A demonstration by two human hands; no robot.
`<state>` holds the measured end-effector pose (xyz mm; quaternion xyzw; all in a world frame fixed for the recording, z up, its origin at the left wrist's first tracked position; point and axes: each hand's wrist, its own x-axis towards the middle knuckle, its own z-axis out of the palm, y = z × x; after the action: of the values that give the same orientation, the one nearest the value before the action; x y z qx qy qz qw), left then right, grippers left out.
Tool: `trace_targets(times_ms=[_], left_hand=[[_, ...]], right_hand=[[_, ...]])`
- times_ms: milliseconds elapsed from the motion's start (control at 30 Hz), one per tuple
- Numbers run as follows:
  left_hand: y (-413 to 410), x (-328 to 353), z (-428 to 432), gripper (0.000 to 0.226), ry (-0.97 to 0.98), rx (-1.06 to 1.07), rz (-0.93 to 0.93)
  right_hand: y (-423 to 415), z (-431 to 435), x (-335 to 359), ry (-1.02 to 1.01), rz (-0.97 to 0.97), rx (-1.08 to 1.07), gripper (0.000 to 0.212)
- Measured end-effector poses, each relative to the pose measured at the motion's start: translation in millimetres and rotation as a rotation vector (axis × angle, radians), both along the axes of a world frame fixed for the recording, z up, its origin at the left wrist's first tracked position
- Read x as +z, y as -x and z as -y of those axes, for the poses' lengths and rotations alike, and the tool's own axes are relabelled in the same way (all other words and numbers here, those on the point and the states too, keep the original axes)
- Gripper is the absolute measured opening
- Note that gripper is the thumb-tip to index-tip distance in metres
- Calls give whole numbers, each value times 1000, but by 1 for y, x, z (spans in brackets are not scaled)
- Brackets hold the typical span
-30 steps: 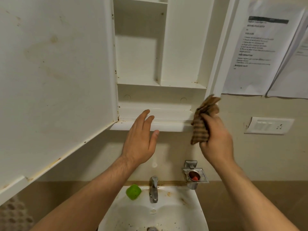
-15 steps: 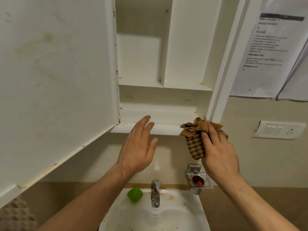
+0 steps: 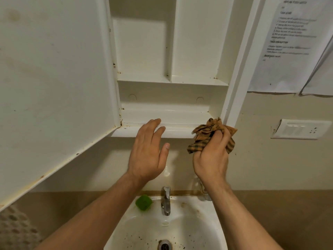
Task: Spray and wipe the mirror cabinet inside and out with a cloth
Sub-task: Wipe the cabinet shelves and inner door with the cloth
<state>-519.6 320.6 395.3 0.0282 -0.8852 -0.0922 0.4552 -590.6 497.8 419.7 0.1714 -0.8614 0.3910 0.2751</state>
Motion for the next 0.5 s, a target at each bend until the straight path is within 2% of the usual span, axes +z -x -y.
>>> trace_targets(times_ms=[133,267,433,500], left_hand=[[-1,5,-6,46,-37,-6,-17],[-5,8,-3,47,-72,-18,4],[-7,6,3,48,-74,-9,35],[-5,7,1,49,-78,2,39]], right_hand=[[-5,4,16,84,10,-9,41],[-15,-23,12,234,-28,109,38],[-9,-64,-17,53,187,43,45],[4,-73,1,82,108,-12,52]])
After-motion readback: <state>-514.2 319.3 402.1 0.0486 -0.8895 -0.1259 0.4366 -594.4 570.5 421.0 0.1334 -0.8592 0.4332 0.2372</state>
